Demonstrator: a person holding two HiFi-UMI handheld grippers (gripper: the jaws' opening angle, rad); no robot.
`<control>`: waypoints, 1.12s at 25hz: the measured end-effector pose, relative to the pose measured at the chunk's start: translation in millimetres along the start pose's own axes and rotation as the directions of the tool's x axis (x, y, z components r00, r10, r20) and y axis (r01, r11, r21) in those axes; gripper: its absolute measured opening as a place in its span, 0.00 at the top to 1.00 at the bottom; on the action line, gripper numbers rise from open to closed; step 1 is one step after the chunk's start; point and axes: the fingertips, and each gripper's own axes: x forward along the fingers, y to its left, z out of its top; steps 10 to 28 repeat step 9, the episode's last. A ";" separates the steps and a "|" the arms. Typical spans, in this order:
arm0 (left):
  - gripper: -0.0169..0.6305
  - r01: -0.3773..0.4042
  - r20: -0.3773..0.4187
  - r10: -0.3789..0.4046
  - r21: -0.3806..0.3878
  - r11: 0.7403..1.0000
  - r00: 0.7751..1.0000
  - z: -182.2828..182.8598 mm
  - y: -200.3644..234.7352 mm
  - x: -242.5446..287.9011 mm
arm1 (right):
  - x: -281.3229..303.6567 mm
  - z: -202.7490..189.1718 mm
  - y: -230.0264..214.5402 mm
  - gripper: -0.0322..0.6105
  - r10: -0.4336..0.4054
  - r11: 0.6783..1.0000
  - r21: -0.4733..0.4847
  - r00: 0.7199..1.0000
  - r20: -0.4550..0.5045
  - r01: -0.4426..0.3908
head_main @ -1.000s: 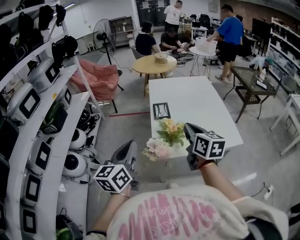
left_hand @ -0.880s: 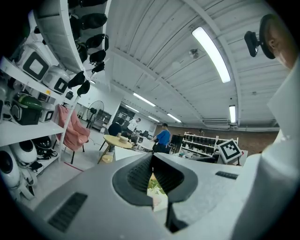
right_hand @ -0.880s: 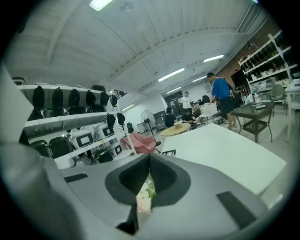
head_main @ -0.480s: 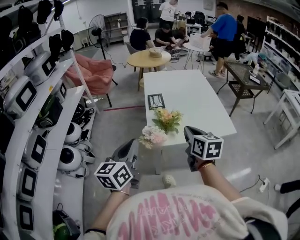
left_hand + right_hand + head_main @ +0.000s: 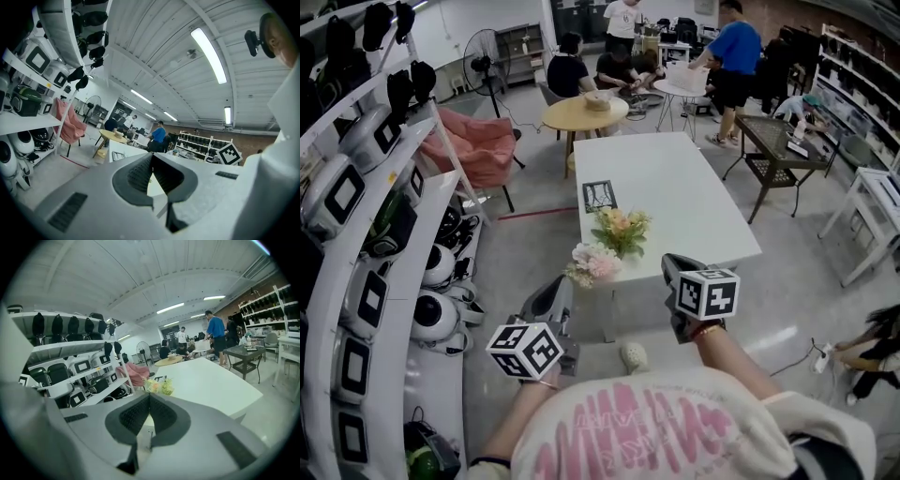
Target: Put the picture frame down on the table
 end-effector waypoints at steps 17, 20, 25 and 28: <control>0.97 -0.001 0.006 0.001 0.002 1.000 1.000 -5.1 -14.7 -10.7 | -14.3 -12.8 0.5 0.94 0.005 1.000 -0.002 1.000 -0.020 -0.005; 0.97 -0.001 0.006 0.001 0.002 1.000 1.000 -5.1 -14.7 -10.7 | -14.3 -12.8 0.5 0.94 0.005 1.000 -0.002 1.000 -0.020 -0.005; 0.97 -0.001 0.006 0.001 0.002 1.000 1.000 -5.1 -14.7 -10.7 | -14.3 -12.8 0.5 0.94 0.005 1.000 -0.002 1.000 -0.020 -0.005; 0.97 -0.001 0.006 0.001 0.002 1.000 1.000 -5.1 -14.7 -10.7 | -14.3 -12.8 0.5 0.94 0.005 1.000 -0.002 1.000 -0.020 -0.005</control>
